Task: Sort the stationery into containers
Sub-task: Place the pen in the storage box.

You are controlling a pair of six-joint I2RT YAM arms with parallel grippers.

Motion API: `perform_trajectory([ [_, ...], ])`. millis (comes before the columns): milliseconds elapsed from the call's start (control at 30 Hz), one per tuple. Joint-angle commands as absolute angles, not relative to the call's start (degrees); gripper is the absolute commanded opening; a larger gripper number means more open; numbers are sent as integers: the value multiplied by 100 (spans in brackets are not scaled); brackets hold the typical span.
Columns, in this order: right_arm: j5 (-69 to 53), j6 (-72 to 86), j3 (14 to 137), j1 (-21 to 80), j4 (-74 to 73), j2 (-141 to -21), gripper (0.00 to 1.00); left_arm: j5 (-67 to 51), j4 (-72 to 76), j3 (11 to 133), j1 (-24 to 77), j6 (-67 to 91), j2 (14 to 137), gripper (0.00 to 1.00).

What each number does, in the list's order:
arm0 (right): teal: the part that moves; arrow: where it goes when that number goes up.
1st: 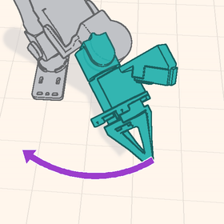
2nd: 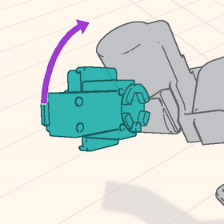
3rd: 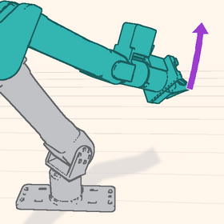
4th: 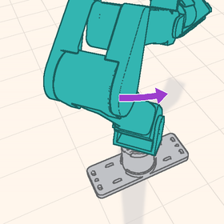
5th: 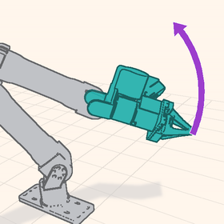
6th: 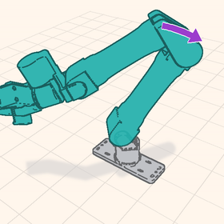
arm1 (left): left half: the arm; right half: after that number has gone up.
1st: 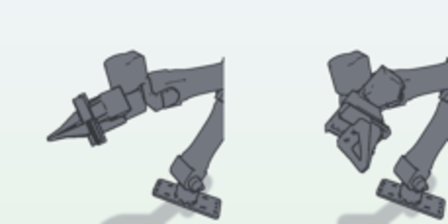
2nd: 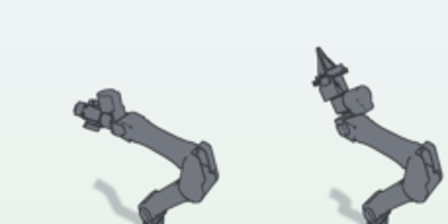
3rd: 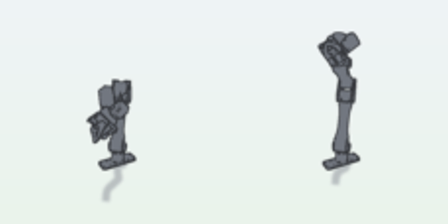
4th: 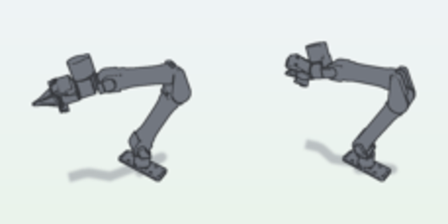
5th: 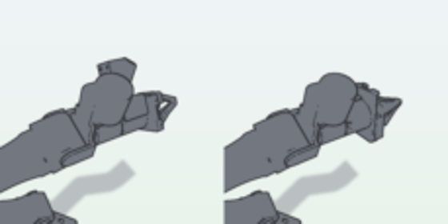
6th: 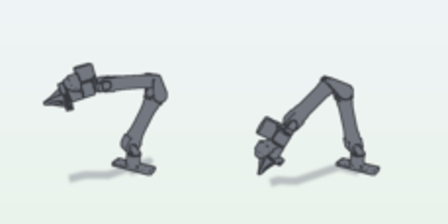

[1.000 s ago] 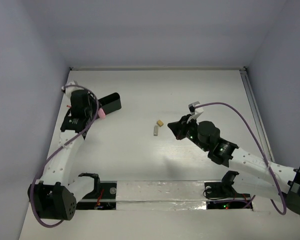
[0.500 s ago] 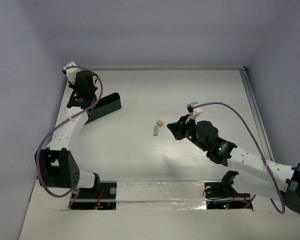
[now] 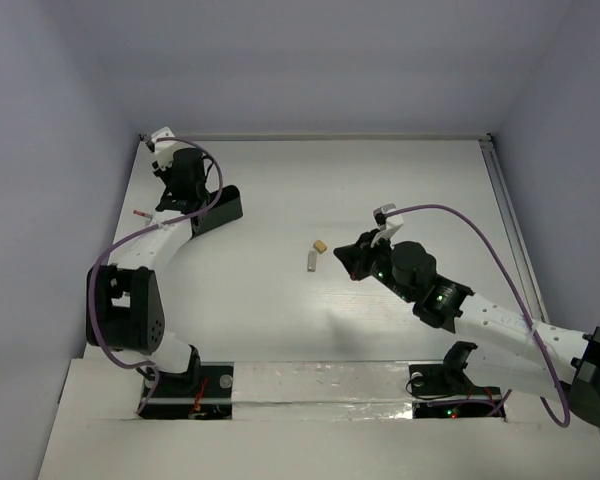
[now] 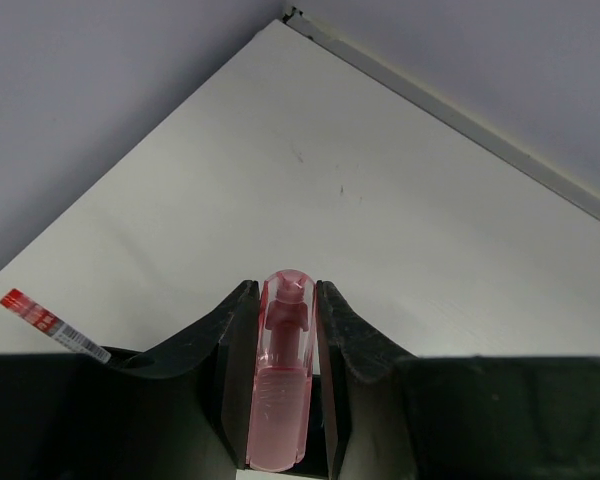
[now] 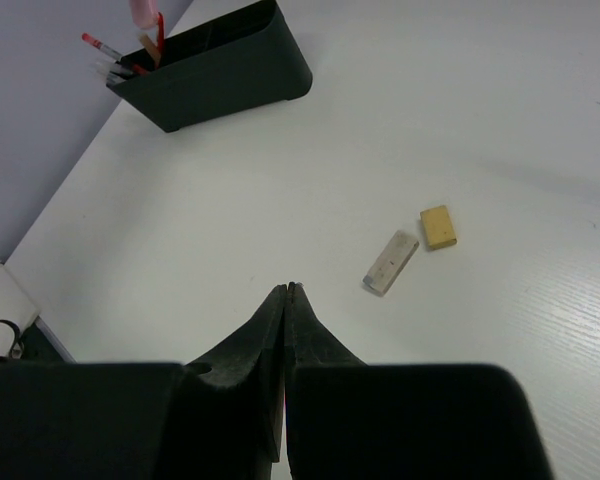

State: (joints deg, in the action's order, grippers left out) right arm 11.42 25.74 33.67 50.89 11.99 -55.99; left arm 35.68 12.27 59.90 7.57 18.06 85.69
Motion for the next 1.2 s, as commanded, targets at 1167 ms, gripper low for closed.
perform_trajectory([
  [1167, 1178, 2619, 3384, 5080, 1468, -5625, 4, 4869, 2426, 5599, 1380, 1274, 9185, 14],
])
